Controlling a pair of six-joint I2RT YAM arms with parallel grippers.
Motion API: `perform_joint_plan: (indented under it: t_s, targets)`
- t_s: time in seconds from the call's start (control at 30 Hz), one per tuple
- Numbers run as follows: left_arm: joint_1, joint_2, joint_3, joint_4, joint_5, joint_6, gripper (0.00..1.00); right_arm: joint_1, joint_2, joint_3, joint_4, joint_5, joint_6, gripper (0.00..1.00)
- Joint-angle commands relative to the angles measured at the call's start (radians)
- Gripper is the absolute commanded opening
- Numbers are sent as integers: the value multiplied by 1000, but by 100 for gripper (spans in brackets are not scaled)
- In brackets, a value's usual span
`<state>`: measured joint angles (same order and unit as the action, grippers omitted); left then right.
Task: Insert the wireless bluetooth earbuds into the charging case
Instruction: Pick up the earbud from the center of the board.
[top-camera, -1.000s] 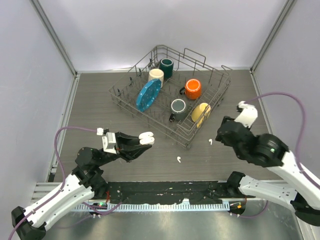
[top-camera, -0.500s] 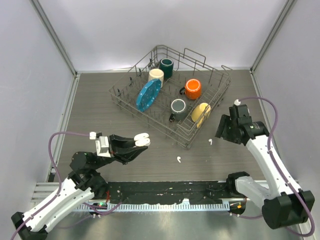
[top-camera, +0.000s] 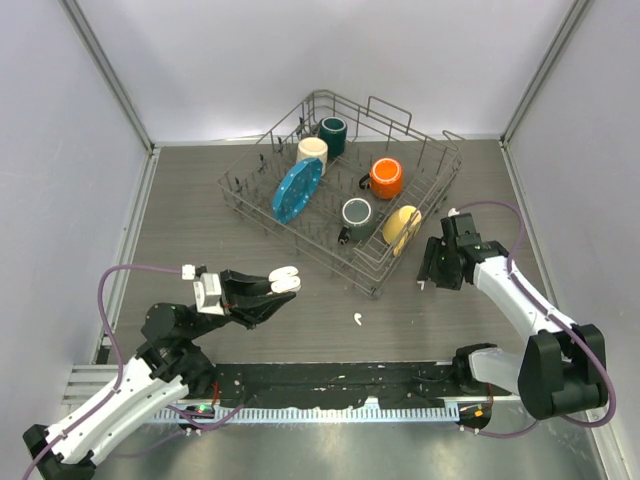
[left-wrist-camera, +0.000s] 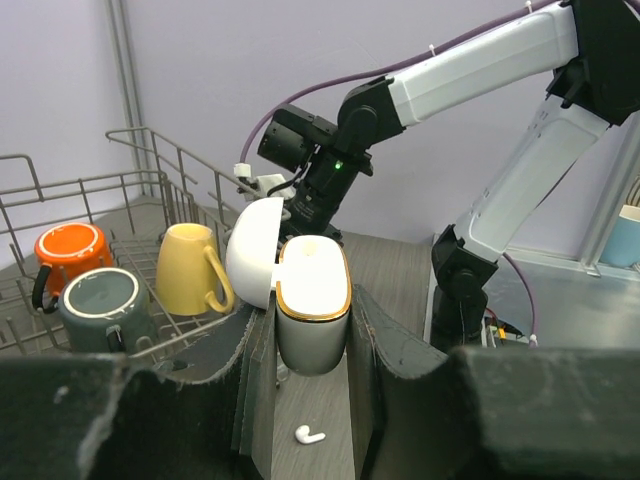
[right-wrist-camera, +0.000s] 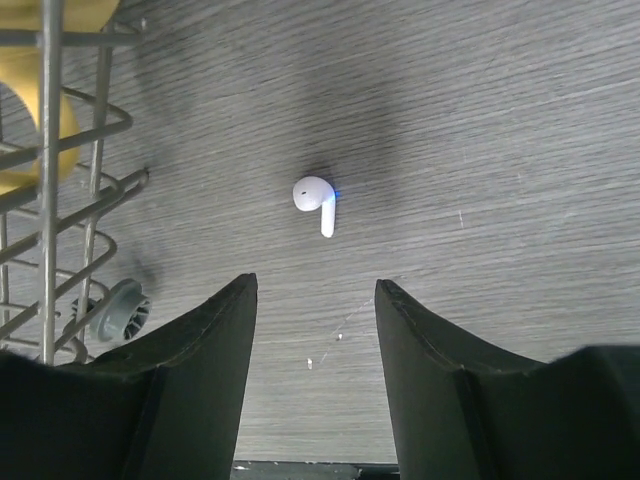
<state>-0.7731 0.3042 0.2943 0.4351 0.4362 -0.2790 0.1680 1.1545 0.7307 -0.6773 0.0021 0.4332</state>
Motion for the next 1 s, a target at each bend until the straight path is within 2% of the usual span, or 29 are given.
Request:
perform_joint_plan:
  t_s: [0.0,0.43,0.97]
  targets:
    - [-3,25,8,22,-4,23,0,-4,19,-26,128,-7,38,55]
    - [-3,41,8,33,-2,24,0,-2,111,-82,271,59,58,51]
    - [-3,32,14,8,-10,23,0,14,157,-90,278,62,59,47]
